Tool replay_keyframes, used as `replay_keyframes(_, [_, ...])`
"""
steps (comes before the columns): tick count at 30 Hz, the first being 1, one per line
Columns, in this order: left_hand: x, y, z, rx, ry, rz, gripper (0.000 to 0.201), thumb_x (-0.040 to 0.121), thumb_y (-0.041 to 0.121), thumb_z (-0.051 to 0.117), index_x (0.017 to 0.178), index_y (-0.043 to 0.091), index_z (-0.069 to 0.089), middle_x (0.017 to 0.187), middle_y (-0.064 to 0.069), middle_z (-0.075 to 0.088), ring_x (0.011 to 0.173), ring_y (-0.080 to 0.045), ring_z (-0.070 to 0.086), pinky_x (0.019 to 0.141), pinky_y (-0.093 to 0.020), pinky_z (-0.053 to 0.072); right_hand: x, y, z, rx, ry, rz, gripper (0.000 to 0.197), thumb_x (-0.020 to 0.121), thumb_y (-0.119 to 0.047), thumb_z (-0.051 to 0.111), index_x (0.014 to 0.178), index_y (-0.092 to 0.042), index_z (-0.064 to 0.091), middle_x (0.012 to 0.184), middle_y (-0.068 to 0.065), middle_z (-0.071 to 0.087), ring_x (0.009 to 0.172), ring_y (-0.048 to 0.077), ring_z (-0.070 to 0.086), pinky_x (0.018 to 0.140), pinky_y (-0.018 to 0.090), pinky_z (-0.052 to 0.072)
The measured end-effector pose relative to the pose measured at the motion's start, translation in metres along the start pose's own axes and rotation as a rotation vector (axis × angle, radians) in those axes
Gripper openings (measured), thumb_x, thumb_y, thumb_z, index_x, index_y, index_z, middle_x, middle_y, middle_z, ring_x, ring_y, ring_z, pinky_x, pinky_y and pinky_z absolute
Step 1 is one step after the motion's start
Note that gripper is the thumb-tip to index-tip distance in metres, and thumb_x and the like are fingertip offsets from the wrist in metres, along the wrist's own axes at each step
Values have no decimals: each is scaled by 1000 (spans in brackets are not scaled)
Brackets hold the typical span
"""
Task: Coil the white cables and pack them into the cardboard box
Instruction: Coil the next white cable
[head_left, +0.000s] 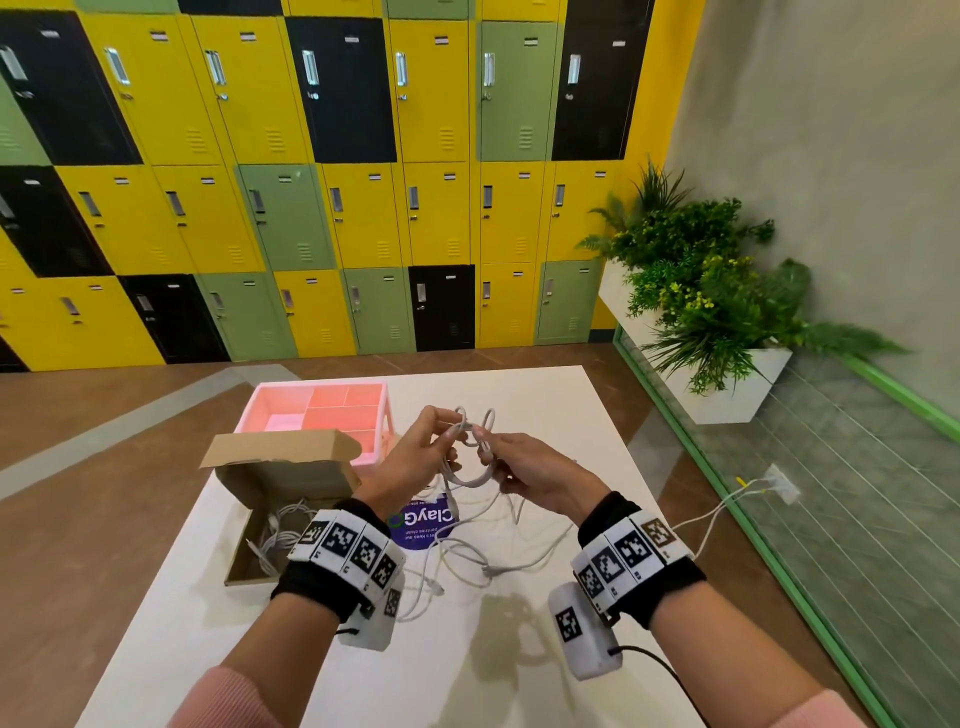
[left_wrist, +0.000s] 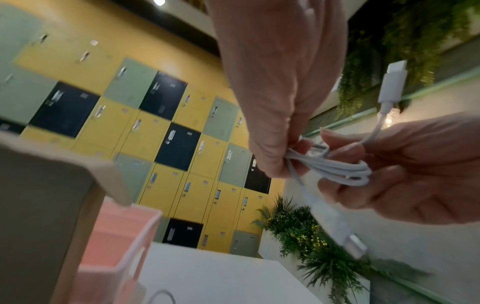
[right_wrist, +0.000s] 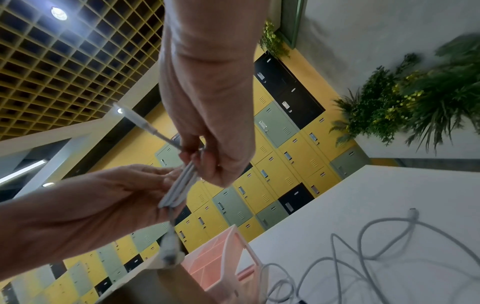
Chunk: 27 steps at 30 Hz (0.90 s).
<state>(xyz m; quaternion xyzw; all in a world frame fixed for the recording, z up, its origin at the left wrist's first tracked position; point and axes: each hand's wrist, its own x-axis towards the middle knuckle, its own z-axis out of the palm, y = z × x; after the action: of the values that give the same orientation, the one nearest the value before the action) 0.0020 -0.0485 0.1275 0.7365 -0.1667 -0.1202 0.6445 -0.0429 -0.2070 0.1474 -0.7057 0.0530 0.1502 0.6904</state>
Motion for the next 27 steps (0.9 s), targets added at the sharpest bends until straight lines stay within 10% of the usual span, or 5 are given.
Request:
replay_keyframes(12, [-5, 13, 14, 74, 3, 56, 35, 100, 25, 45, 123, 10, 23, 83, -14, 49, 64, -10, 45, 59, -20, 42, -5, -12, -15, 66, -214, 115, 15, 94, -24, 56, 91, -10, 59, 75, 5, 57, 58, 9, 63, 56, 16, 52])
replay_keyframes(20, [4, -5, 14, 254, 100, 103, 23, 103, 28, 37, 88, 18, 51, 74, 2, 48, 66, -14, 41, 60, -28, 36, -5, -17, -18, -45, -222, 87, 9, 91, -1, 57, 100, 0, 60, 80, 10, 58, 62, 11, 61, 64, 19, 55])
replay_keyframes(27, [1, -3, 7, -152, -67, -141, 31, 105, 26, 29, 86, 12, 50, 71, 1, 36, 57, -8, 32, 56, -23, 33, -6, -22, -23, -47, -112, 81, 42, 84, 5, 65, 123, 3, 50, 84, 14, 59, 63, 19, 62, 58, 24, 54])
